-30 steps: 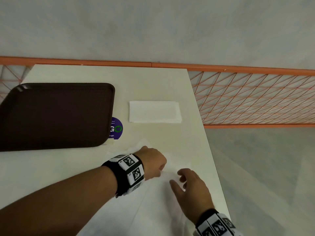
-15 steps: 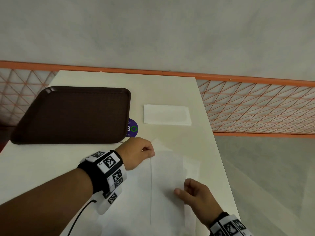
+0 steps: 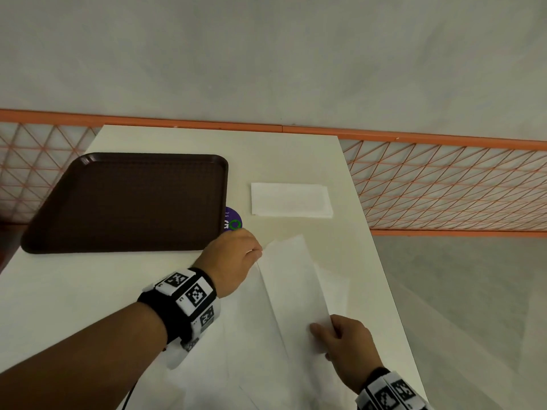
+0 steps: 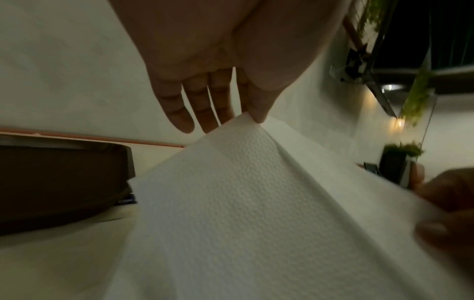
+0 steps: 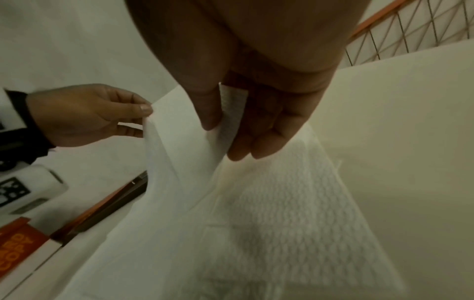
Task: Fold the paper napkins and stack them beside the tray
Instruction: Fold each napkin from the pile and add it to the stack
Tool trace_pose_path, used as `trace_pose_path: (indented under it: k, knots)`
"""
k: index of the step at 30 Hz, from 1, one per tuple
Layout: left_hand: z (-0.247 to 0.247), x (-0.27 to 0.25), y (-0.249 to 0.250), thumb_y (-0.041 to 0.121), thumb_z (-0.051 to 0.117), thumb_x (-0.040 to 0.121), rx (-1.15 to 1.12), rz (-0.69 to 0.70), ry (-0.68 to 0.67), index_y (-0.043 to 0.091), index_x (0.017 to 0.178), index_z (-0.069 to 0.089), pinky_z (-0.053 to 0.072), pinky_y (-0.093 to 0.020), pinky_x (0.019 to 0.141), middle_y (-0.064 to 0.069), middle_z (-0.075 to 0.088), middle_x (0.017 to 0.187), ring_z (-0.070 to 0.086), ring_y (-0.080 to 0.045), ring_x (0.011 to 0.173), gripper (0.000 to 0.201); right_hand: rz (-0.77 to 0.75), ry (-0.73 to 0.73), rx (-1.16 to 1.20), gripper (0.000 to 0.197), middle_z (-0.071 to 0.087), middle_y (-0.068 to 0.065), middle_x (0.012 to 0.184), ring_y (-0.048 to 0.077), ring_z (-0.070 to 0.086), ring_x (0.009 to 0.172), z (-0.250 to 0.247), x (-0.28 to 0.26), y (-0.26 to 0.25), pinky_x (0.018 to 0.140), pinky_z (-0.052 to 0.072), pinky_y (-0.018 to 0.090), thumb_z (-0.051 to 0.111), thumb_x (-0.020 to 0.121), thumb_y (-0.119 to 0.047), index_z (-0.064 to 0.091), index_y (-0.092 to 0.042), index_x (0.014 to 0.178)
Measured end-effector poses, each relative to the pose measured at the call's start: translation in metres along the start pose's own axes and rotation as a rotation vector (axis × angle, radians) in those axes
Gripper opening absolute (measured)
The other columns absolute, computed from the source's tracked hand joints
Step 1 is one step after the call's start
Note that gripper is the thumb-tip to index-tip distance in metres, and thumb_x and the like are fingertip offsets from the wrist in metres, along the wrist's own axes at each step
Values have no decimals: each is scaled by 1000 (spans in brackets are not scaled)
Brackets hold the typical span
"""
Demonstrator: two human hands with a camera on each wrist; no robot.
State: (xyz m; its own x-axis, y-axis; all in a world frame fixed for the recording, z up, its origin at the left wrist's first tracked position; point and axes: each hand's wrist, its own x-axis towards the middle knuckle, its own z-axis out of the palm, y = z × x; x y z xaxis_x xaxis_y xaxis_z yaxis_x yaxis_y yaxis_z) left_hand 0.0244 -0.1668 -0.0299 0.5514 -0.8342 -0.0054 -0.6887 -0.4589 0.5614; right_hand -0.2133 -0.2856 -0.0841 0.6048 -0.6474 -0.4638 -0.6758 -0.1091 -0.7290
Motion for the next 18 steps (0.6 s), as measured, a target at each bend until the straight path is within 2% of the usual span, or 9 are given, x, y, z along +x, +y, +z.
trace_pose_path:
  k: [3, 5, 6, 9, 11, 14, 16, 18]
  knots:
    - [-9, -1, 8, 21, 57, 94, -184, -94, 55, 12, 96, 70, 51, -28, 77, 1, 69, 88, 63, -15, 82, 16, 4, -23, 116, 28, 65, 7, 64, 17, 59, 61, -10, -2, -8, 67, 57, 42, 70, 86, -24, 64, -6, 67]
    - [-13, -3, 9, 22, 57, 95, -338, -204, 45, 15, 96, 69, 54, -27, 73, 1, 69, 84, 65, -15, 77, 14, 37, -53, 349, 18, 70, 17, 80, 22, 66, 72, -19, -1, -18, 71, 60, 46, 70, 86, -17, 70, -1, 79]
    - [-14, -4, 9, 21, 56, 95, -401, -252, 44, 16, 96, 68, 55, -29, 71, 1, 69, 82, 65, -17, 75, 13, 60, -60, 481, 16, 72, 19, 87, 24, 68, 78, -24, 0, -24, 71, 60, 45, 69, 86, -16, 70, 0, 87]
    - [-15, -8, 7, 21, 56, 95, -504, -360, 106, 15, 93, 68, 47, -22, 66, 8, 64, 74, 59, -9, 69, 13, 120, -60, 789, 21, 74, 10, 100, 25, 69, 92, -33, 8, -41, 76, 56, 42, 64, 88, -19, 69, -6, 103]
    - [-15, -12, 5, 21, 56, 95, -559, -435, 155, 15, 93, 69, 47, -22, 70, 7, 67, 79, 59, -8, 74, 14, 133, -69, 886, 24, 73, 8, 107, 26, 68, 101, -35, 13, -53, 88, 53, 45, 62, 90, -21, 68, -7, 109]
    - [-11, -19, -1, 20, 56, 95, -643, -568, 199, 15, 101, 70, 51, -29, 85, 2, 70, 95, 63, -15, 92, 16, 146, -107, 867, 25, 73, 9, 109, 27, 68, 101, -29, 15, -60, 93, 51, 47, 61, 91, -22, 69, -9, 111]
    - [-5, -25, -7, 19, 55, 95, -676, -650, 200, 15, 111, 67, 48, -36, 98, 2, 68, 111, 61, -16, 105, 20, 158, -131, 811, 24, 73, 8, 108, 27, 68, 94, -22, 15, -60, 87, 53, 45, 62, 90, -22, 69, -12, 112]
    - [0, -33, -11, 18, 53, 95, -653, -699, 207, 18, 119, 61, 45, -37, 101, 3, 62, 119, 58, -17, 110, 26, 160, -136, 763, 27, 74, 8, 106, 27, 69, 89, -17, 17, -59, 80, 55, 43, 64, 89, -20, 65, -15, 115]
